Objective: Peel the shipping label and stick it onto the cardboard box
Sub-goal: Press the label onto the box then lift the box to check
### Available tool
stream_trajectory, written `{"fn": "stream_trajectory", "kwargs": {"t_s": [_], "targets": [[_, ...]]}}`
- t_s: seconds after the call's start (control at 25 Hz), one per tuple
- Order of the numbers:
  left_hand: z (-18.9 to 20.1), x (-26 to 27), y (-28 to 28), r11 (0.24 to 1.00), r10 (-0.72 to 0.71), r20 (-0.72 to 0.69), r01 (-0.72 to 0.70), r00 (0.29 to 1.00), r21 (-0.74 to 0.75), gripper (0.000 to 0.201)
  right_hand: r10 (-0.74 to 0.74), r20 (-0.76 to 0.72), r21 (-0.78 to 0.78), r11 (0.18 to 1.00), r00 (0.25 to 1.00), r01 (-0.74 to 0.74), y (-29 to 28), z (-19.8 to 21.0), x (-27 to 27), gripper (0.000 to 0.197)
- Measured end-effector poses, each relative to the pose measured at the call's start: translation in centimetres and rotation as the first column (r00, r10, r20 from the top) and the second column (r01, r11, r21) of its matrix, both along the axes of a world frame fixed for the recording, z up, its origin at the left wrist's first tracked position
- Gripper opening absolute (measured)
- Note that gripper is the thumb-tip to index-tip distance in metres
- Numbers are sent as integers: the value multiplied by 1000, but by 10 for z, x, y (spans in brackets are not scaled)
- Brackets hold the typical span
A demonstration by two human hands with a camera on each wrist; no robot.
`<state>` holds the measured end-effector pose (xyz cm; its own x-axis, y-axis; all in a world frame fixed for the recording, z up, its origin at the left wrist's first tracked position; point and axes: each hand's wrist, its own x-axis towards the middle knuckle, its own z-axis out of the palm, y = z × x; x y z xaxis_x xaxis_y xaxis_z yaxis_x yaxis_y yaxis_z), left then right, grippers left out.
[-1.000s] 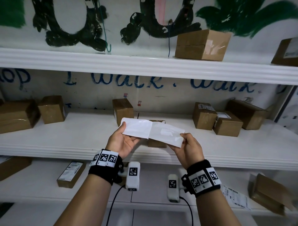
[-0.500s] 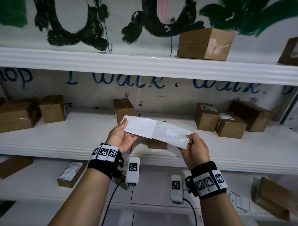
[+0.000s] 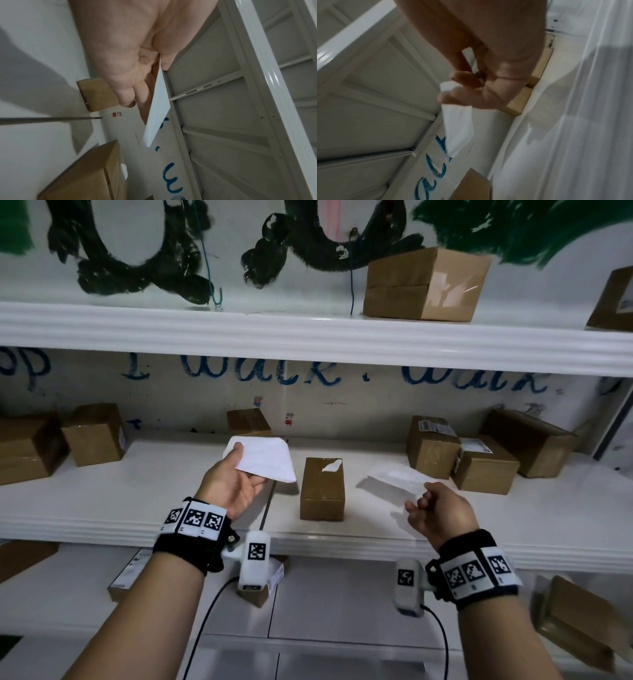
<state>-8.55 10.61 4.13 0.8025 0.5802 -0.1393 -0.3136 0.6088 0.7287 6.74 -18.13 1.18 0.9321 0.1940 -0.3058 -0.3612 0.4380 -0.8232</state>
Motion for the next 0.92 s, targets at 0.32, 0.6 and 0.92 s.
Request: {"fn": "stream_trajectory", "kwargs": {"t_s": [0.32, 0.6, 0.92], "targets": [[-5, 27, -28, 998, 9, -51, -6, 999, 57, 38, 84, -129, 24, 996, 988, -82, 8, -31, 26, 11], [-2, 39, -53, 982, 72, -48, -63, 996, 179, 40, 328, -149, 97, 944, 933, -316, -3, -34, 24, 10], [20, 49, -68, 719, 53, -64, 7, 997, 694, 29, 647, 205, -33, 754, 734, -655, 37, 34, 3, 28]]}}
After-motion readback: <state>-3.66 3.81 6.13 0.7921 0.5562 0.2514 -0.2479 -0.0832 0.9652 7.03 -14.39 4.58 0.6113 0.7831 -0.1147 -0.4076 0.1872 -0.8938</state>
